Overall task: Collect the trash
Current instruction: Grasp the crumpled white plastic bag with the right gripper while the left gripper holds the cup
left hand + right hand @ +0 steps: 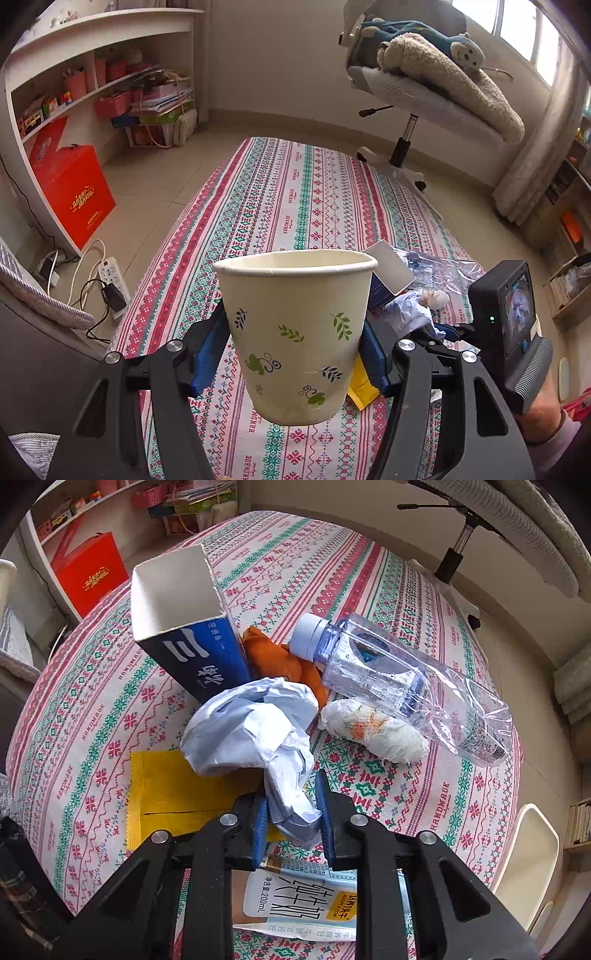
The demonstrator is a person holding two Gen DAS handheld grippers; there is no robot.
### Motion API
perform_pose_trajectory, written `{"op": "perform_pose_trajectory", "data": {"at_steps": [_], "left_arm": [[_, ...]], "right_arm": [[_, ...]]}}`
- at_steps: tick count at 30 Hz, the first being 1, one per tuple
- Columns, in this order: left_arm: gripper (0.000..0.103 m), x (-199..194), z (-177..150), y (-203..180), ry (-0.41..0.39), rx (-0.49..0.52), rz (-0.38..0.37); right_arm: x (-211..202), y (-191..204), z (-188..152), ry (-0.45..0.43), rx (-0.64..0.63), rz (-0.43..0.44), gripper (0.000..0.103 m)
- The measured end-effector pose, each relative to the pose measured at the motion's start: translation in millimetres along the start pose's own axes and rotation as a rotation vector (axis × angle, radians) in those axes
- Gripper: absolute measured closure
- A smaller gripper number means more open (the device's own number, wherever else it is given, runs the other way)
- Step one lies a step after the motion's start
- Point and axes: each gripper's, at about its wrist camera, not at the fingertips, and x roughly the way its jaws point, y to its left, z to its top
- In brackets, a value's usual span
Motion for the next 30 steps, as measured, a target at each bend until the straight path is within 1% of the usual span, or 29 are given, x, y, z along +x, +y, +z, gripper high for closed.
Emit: {"op": "perform_pose_trajectory", "data": {"at_steps": [2, 7, 10, 15, 24, 30], "left_arm": [[0.04, -1, 1, 0, -0.007, -0.005, 0.001], [0.04, -2, 2, -4, -0.026, 0.0, 0.01], [0.04, -2, 2, -10, -0.042, 0.014, 0.019], [0.04, 0, 2, -20, -0.064, 0.02, 0.006], [0.04, 2, 3, -44, -0.117, 0.038, -0.024], [0.04, 4, 3, -61, -0.134, 0.054, -0.051]], "right_arm": [[-13, -1, 1, -0.028, 0.01, 0.012, 0.084], [-51, -6, -3, -0.132, 0.039, 0.017, 0.084], [-67, -15, -3, -0.185, 0.064, 0.012, 0.084], [-86, -31, -5, -0.264, 0.101, -0.016, 0.084], [-109, -68, -18, -0.327, 0.184, -0.076, 0.084], [-122, -93, -29, -0.36, 0.235, -0.123, 0.084]]}}
